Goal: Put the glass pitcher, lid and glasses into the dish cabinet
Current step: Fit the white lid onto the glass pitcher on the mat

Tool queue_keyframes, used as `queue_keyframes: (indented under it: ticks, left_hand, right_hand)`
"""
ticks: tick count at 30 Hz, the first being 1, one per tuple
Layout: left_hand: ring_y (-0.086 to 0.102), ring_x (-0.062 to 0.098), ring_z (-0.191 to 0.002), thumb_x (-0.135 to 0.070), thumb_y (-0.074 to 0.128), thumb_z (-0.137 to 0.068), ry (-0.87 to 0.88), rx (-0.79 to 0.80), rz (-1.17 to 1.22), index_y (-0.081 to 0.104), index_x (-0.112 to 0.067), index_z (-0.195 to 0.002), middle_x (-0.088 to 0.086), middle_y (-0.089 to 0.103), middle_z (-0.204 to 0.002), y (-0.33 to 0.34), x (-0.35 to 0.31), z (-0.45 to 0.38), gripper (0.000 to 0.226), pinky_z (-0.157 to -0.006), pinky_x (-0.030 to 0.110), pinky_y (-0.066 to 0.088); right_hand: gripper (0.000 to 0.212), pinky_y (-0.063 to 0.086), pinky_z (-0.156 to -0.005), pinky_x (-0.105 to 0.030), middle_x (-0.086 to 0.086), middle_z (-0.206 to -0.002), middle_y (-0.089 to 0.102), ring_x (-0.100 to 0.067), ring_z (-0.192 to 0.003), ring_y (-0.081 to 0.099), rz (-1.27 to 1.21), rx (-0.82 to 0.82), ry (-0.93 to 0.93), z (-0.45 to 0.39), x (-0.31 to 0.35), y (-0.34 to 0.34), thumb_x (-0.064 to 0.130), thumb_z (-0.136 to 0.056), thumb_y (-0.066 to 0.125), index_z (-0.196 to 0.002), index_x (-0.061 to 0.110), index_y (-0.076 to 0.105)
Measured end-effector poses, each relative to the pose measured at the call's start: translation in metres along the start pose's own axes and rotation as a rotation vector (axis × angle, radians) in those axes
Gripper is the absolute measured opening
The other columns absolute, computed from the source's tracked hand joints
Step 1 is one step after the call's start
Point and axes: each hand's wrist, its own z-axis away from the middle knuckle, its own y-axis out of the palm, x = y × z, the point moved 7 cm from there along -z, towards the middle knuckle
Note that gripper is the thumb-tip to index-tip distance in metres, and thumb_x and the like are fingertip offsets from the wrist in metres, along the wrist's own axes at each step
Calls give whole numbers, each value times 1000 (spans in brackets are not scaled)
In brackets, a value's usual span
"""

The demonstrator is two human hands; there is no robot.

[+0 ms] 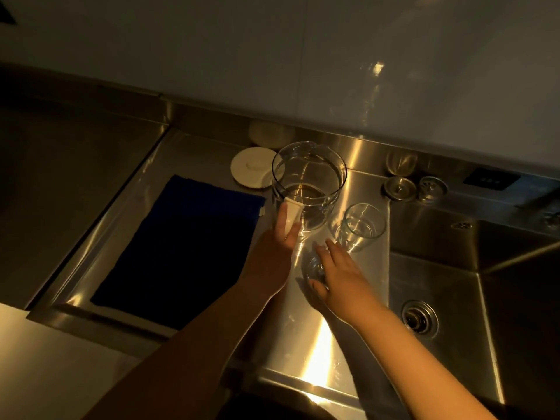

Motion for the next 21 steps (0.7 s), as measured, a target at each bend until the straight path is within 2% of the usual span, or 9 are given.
queue_keyframes:
  ticks: [3, 6, 8, 10, 11, 13, 15, 17, 21]
  left_hand:
    - [46, 38, -127, -14, 52, -82, -35, -8, 55, 55, -9, -130, 25, 35, -146, 5, 2, -1, 48, -96, 34, 45]
    - [35, 28, -136, -13, 56, -90, -32, -33, 83, 52, -12, -132, 19, 34, -148, 14, 0, -4, 43, -104, 22, 22]
    - [40, 23, -132, -13, 59, -90, -60, -63, 144, 56, -8, -128, 17, 42, -143, 13, 0, -7, 38, -105, 19, 19]
    - [37, 13, -132, -18, 50, -97, -84, -114, 123, 49, -10, -135, 6, 42, -143, 10, 2, -10, 39, -105, 10, 18]
    - [37, 11, -131, -20, 41, -100, -80, -110, 146, 44, -11, -138, 2, 41, -142, 11, 3, -12, 39, -103, 8, 21]
    - [51, 18, -116, -18, 28, -103, -52, -87, 164, 42, -7, -138, 11, 49, -134, 16, 1, -16, 40, -98, 19, 34]
    - [56, 18, -93, -14, 32, -101, -84, -132, 242, 47, -3, -134, 18, 56, -116, 18, 5, -18, 37, -84, 22, 43]
    - [56, 16, -79, -13, 42, -99, -113, -185, 277, 53, -3, -128, 18, 58, -103, 18, 5, -21, 33, -74, 21, 49]
    - [57, 17, -72, -11, 53, -93, -113, -277, 204, 58, -2, -121, 20, 59, -96, 9, 2, -19, 30, -68, 21, 51]
  right_hand:
    - [66, -3, -112, -27, -7, -158, 1, -26, -145, -2, 43, -10, -16, -1, -2, 8, 37, -97, 42, -150, 20, 7]
    - [60, -6, -110, -27, -7, -158, -1, -27, -145, -6, 67, -40, -28, 0, -3, 12, 35, -100, 35, -151, 21, 7]
    - [59, -2, -113, -30, -7, -158, -4, -27, -144, -7, 93, -29, -28, -1, -4, 15, 36, -101, 32, -151, 22, 5]
    - [57, -2, -113, -31, -8, -158, -1, -28, -144, -5, 103, -39, -35, -2, -6, 19, 36, -100, 33, -150, 21, 9]
    - [56, -1, -112, -31, -10, -158, 4, -31, -144, -1, 102, -51, -34, -3, -6, 20, 34, -100, 36, -150, 20, 15]
    - [53, 11, -107, -37, -17, -151, 28, -40, -139, 22, 114, -84, -30, -5, -9, 23, 29, -94, 51, -143, 14, 37]
    - [56, 26, -99, -43, -20, -135, 50, -43, -124, 46, 137, -105, -8, -8, -16, 32, 27, -79, 72, -129, 11, 55]
    - [61, 32, -97, -46, -19, -129, 55, -42, -119, 51, 137, -128, 10, -11, -18, 38, 27, -71, 79, -125, 12, 58]
    - [63, 34, -97, -47, -18, -129, 56, -42, -118, 52, 142, -174, -4, -11, -20, 39, 28, -69, 81, -125, 13, 57]
